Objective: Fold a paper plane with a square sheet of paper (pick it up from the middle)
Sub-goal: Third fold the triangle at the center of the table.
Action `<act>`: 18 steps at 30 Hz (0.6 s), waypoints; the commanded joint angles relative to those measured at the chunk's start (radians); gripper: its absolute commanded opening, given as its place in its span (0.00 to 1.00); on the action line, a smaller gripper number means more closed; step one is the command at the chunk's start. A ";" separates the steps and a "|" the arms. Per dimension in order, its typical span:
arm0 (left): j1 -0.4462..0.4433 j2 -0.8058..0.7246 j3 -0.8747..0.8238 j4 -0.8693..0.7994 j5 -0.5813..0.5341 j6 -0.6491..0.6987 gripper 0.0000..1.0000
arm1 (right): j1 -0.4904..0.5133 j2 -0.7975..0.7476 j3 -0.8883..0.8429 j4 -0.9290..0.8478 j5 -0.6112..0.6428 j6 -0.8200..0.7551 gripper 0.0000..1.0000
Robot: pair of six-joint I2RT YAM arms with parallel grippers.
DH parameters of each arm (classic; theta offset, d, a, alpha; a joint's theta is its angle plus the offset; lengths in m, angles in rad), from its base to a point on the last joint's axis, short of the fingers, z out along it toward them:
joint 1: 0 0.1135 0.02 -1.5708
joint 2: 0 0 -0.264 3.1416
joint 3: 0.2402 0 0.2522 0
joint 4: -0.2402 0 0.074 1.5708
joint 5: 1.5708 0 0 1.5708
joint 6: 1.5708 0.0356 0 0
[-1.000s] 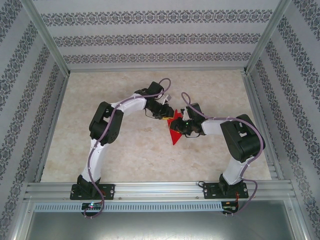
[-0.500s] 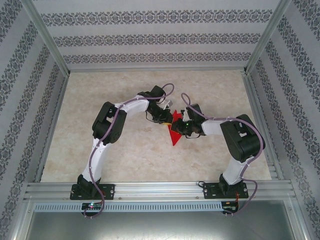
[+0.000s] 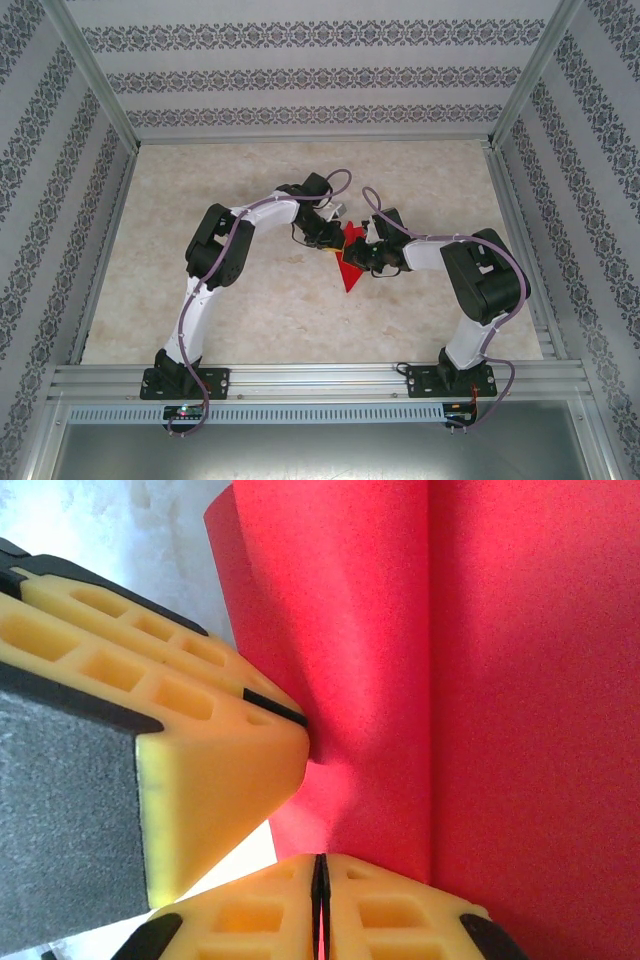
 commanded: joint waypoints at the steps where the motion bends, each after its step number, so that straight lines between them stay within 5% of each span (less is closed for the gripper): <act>1: -0.024 0.048 0.015 -0.094 -0.070 0.059 0.15 | 0.012 -0.014 -0.009 -0.029 0.015 -0.018 0.12; 8: -0.044 0.084 0.023 -0.134 -0.184 0.102 0.14 | 0.013 -0.063 -0.031 0.019 -0.008 0.006 0.12; 18: -0.048 0.106 -0.001 -0.123 -0.201 0.102 0.14 | 0.040 -0.106 -0.065 0.066 -0.064 0.059 0.11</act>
